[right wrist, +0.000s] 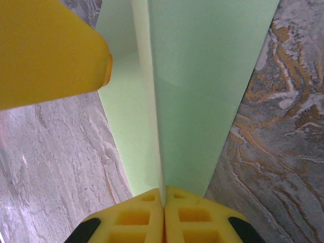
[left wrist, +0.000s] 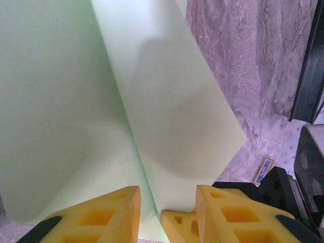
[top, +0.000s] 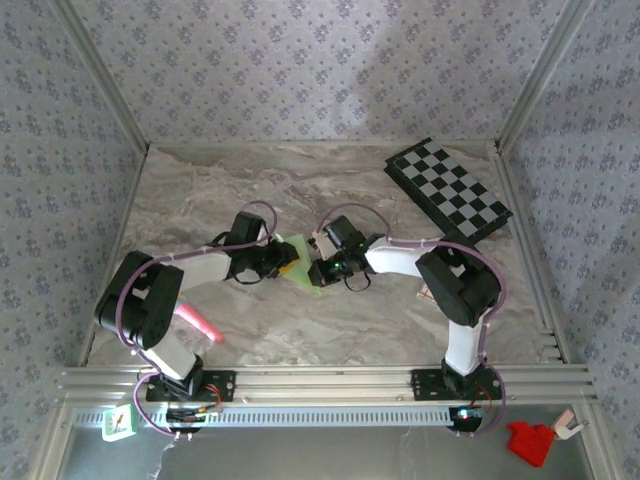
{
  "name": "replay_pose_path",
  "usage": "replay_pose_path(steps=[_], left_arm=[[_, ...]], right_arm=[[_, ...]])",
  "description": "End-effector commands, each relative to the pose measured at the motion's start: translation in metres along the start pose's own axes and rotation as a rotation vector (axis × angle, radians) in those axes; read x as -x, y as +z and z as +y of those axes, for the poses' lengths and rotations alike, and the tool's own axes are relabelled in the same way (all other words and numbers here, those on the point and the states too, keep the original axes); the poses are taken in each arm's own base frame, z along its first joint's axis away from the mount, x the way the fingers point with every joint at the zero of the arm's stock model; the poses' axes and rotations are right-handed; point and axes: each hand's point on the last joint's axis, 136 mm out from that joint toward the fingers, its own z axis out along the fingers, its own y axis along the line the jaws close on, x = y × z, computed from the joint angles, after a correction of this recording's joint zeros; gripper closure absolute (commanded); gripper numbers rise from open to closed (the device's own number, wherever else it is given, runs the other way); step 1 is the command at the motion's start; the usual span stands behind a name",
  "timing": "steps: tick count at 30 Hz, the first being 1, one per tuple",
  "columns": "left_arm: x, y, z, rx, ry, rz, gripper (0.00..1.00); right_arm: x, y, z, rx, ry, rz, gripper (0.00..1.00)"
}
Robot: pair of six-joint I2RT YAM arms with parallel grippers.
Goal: Fold a paper plane with a square sheet of paper (pick it up from the middle)
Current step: Fourth fold the wing at the center of the table.
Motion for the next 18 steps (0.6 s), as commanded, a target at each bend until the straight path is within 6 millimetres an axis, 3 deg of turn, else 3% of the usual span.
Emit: replay_pose_path(steps=[1,11,18], left_arm=[[-0.001,0.006,-0.007,-0.022,0.045,0.02,0.64],[-0.003,0.013,-0.007,-0.012,0.053,0.045,0.56],[-0.005,0.017,0.009,0.067,0.017,0.061,0.54]], right_arm=[[-0.008,0.004,-0.004,0.014,0.03,0.03,0.91],[-0.011,0.006,-0.007,0.018,0.046,0.042,0.89],[-0.012,0.007,-0.007,0.019,0.05,0.043,0.88]])
